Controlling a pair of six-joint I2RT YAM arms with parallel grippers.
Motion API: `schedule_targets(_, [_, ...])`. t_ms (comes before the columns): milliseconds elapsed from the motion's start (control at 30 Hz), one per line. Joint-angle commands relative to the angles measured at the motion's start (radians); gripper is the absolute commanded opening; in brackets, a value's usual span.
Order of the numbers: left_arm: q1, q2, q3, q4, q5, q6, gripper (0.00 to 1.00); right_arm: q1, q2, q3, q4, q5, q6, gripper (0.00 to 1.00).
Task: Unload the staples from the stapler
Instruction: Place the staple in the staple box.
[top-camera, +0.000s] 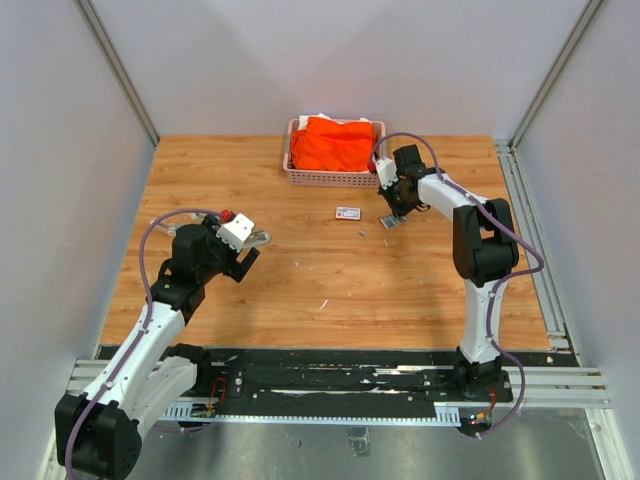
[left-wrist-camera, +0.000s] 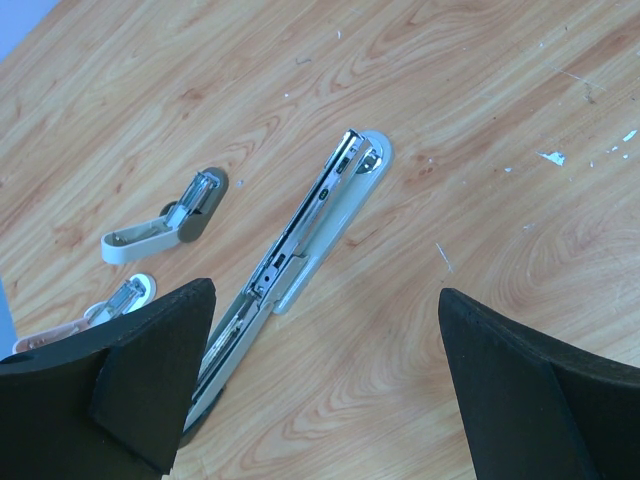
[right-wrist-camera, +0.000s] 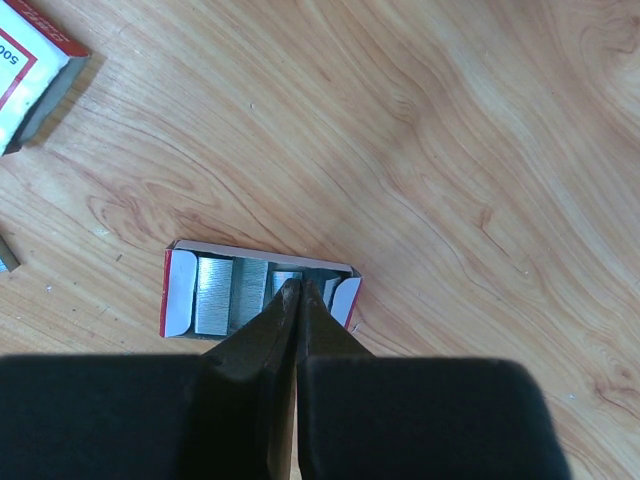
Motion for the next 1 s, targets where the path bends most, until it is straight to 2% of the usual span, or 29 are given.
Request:
schedule_targets(0, [-0.001,0.001,-0.012,0.029,0.000,0.009,0.98,0.014,0.016,0.020,-0.016,0.012,0.012,0.01])
schedule_targets(967, [-0.001,0.004,-0.012,0.031,0.000,0.008,0.98,0.021,-0.007,0.024,-0.015,0.026,0.017,0.07])
